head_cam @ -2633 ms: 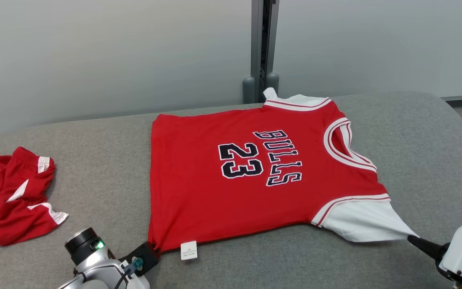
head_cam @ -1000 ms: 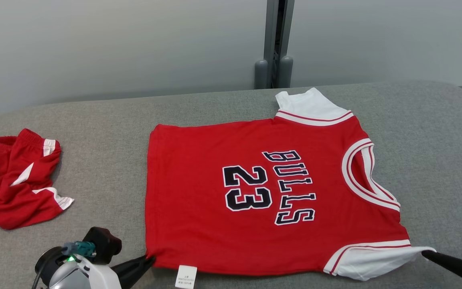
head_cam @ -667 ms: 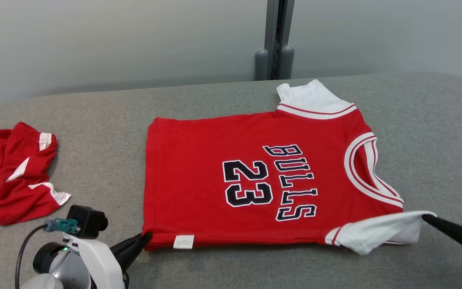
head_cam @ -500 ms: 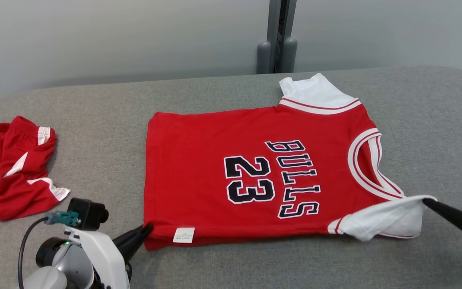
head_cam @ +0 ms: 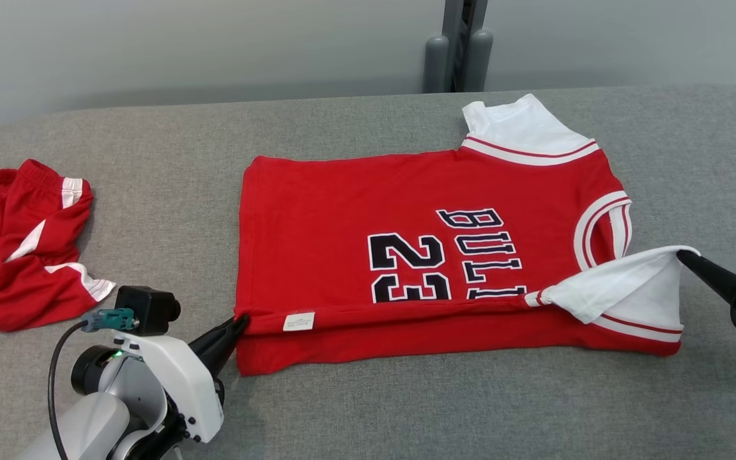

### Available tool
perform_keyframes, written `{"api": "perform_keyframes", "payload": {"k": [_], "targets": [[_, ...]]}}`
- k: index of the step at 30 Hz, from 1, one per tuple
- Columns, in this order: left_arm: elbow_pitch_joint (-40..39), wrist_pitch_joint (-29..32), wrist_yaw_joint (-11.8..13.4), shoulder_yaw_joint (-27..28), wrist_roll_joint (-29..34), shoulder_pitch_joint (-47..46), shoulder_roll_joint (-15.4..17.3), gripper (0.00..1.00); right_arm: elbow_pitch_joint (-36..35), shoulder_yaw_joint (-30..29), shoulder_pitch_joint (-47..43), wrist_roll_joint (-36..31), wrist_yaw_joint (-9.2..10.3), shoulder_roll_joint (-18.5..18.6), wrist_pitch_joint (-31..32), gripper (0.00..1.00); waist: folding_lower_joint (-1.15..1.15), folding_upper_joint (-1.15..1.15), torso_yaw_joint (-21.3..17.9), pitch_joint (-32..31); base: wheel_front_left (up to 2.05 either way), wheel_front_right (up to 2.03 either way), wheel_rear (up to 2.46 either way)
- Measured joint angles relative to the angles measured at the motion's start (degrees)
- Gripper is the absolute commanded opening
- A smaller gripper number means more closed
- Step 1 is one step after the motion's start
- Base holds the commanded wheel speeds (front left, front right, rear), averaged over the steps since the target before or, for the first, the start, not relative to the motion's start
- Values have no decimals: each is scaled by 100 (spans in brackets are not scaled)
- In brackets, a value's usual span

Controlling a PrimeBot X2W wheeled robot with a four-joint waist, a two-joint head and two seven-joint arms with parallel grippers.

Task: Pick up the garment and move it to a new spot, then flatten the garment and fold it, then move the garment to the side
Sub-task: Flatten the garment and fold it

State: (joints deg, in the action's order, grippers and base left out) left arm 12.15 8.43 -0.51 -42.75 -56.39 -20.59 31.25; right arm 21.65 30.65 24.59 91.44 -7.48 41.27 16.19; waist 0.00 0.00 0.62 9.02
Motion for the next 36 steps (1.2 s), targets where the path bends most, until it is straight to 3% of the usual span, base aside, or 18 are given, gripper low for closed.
{"api": "perform_keyframes", "payload": {"k": [14,36], "targets": [[835,-494,-118,-86,308,-497,-524,0,327,47,517,-290,0,-271,-187,0,0,0,143,320,0,0,0],[1713,-953,-375,-202,452,-928,-895,0,577,-67,773,-553,0,-459,-504,0,0,0,212,574,0,0,0]]}}
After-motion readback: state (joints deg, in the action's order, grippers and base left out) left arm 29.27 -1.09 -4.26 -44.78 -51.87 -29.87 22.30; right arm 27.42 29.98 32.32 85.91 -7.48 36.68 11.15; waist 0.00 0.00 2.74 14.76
